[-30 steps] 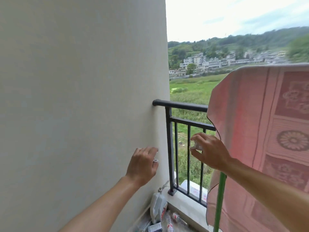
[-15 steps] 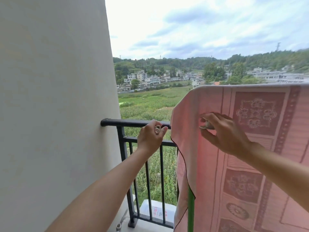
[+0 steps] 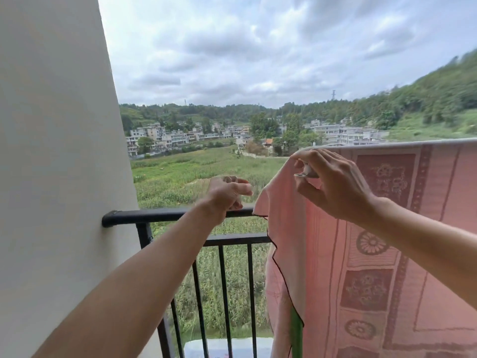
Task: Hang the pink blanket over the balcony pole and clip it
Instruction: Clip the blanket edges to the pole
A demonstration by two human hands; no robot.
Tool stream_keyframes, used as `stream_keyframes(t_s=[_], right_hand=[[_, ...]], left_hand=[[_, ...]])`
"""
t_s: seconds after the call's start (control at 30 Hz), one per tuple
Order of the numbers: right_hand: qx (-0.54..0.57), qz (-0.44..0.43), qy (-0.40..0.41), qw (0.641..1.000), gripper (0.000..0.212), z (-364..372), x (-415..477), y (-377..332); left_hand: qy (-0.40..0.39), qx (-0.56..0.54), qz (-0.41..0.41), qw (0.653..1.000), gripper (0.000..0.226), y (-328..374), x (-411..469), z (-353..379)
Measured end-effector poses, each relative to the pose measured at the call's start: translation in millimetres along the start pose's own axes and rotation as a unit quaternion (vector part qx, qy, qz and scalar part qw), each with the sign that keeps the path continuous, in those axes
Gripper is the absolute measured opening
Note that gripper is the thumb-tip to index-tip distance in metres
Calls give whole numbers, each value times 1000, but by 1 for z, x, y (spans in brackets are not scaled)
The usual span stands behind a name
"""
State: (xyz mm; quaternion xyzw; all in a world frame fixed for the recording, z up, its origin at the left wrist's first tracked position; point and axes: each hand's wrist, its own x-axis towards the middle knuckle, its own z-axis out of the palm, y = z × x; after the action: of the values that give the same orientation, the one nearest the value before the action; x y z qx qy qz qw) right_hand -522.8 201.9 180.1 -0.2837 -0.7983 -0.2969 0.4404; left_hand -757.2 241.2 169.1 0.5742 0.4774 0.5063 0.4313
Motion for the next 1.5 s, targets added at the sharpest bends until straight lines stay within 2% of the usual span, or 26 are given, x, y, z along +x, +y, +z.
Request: stream_keyframes(t_s=[0.07, 0.13, 0.2, 0.27, 0.37, 0.43, 0.5, 0.67, 0.77, 0.8, 0.9, 0.97, 1.0, 1.07, 1.1, 1.13, 1.17, 1.23, 1.37, 1.5], right_hand=[[-20, 9, -11, 1000, 36, 4, 12, -9], [-48, 27, -27, 998, 37, 6, 18, -17], [-74, 55, -43, 995, 40, 7, 19, -24], [-96, 79, -51, 991, 43, 6, 17, -30], [-127, 103, -64, 984, 34, -2, 12, -35], [-143, 115, -68, 981, 34, -9, 11, -38], [-160, 118, -72, 977, 36, -16, 13, -38], [-152, 80, -122, 978, 44, -14, 41, -34], [-169, 60, -176, 968, 53, 2, 67, -33], [-179, 62, -206, 960, 52, 9, 75, -33], [-157, 125, -286, 937, 26, 22, 97, -30], [-93, 192, -313, 925, 29, 22, 108, -23], [-50, 223, -319, 920, 28, 20, 112, -21], [13, 261, -326, 908, 25, 17, 118, -16], [25, 270, -327, 906, 24, 16, 119, -14], [30, 275, -325, 904, 25, 17, 120, -14], [32, 277, -321, 905, 28, 18, 120, -12], [24, 272, -303, 913, 34, 20, 120, -8], [29, 270, -266, 925, 33, 24, 125, -5], [52, 253, -265, 929, 27, 29, 132, -14]], left_hand=[[-46, 59, -54, 996, 36, -7, -2, -3], [-119, 56, -124, 983, 47, -18, -4, 0], [-172, -8, -161, 972, 48, -29, -3, 10], [-158, -91, -161, 970, 49, -36, 0, 23], [-104, -204, -125, 965, 30, -26, 3, 26], [-89, -229, -91, 965, 25, -10, 8, 13], [-89, -209, -51, 973, 23, 8, 15, -7], [-63, -53, 54, 995, 30, 37, 19, -44], [-26, -52, 87, 994, 31, 47, 14, -49], [-12, -60, 97, 993, 30, 49, 12, -49], [29, -101, 128, 986, 32, 46, 8, -45], [63, -116, 132, 982, 42, 33, 5, -42], [63, -120, 122, 983, 56, 23, 3, -40], [2, -107, 67, 992, 91, -1, -2, -31], [-44, -82, 34, 995, 99, -14, -4, -22], [-88, -57, 8, 994, 91, -25, -7, -11], [-118, -41, -11, 992, 69, -34, -10, -2], [-116, -51, -15, 992, 28, -45, -12, 8], [-30, -83, 40, 995, 19, -33, -1, -16], [-5, -60, 52, 997, 13, -32, 2, -22]])
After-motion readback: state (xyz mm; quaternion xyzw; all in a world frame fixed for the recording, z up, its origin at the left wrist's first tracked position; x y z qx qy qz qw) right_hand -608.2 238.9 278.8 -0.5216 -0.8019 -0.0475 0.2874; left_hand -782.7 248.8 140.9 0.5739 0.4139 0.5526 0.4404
